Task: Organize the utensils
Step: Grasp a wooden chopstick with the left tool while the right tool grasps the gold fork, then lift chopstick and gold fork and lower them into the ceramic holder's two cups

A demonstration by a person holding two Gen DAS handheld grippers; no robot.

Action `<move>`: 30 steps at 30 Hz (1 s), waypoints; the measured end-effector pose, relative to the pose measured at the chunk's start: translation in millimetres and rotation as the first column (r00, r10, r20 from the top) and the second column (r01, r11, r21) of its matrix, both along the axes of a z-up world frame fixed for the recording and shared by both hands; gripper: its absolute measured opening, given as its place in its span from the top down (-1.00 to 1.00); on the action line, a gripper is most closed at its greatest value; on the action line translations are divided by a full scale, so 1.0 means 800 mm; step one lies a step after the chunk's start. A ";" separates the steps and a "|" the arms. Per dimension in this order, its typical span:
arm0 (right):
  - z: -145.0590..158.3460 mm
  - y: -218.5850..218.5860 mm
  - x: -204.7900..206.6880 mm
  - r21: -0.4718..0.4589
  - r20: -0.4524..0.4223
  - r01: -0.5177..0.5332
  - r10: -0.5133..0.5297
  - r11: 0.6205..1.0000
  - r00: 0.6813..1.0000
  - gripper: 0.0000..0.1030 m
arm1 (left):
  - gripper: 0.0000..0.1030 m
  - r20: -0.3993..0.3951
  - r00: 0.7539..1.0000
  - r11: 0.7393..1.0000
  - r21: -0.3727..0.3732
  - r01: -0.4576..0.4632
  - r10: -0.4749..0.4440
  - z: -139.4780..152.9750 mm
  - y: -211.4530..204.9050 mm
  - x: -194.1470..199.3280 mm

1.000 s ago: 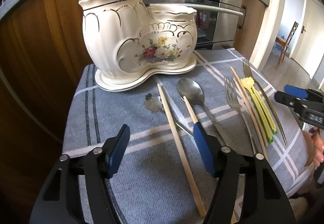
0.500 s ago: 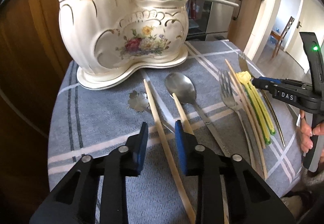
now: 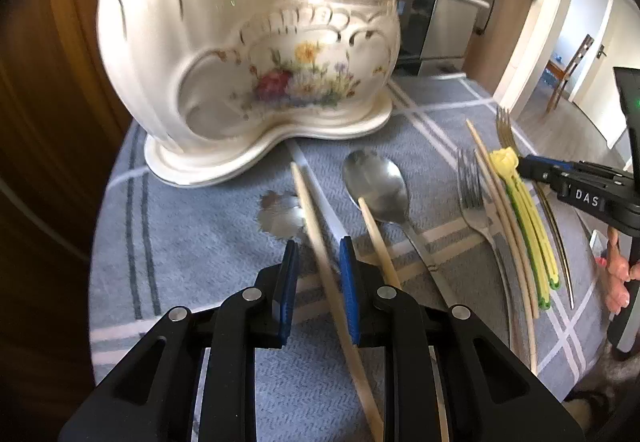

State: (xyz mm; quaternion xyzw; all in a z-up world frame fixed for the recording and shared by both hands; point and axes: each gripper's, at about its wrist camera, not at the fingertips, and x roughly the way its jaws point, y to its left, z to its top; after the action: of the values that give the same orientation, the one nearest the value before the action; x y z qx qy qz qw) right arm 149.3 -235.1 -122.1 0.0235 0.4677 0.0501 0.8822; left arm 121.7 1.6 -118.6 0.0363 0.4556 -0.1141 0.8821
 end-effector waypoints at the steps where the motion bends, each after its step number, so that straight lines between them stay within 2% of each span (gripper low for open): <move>1: 0.000 -0.002 0.001 0.006 0.003 0.003 -0.003 1.000 1.000 0.82 | 0.60 0.004 1.000 1.000 0.008 -0.002 0.002 -0.001 -0.001 0.000; 2: -0.001 -0.004 0.000 0.019 0.005 0.005 -0.005 1.000 1.000 0.82 | 0.68 0.011 1.000 1.000 0.013 -0.003 0.003 0.000 -0.001 0.001; 9: -0.003 -0.016 -0.007 0.094 0.019 0.018 -0.020 0.995 1.000 0.90 | 0.87 0.029 0.999 1.000 -0.022 -0.018 0.019 0.001 0.010 0.000; 17: 0.011 -0.026 -0.028 0.170 0.073 0.027 -0.040 0.985 0.997 0.90 | 0.88 0.106 0.994 0.997 -0.073 -0.024 0.032 0.026 0.034 -0.027; 23: 0.043 -0.024 -0.048 0.209 0.172 0.002 -0.039 0.978 0.984 0.90 | 0.88 0.181 0.983 0.991 -0.130 -0.010 0.034 0.054 0.049 -0.048; 30: 0.090 -0.007 -0.069 0.189 0.311 -0.047 -0.014 0.981 0.950 0.90 | 0.88 0.266 0.963 0.985 -0.174 0.009 0.038 0.094 0.063 -0.067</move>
State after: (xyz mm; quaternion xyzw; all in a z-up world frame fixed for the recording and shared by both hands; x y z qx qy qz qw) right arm 94.5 -241.0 -50.3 0.0973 0.3162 0.1059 0.9377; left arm 68.3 51.7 -43.3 -0.0288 0.3207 -0.1410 0.9362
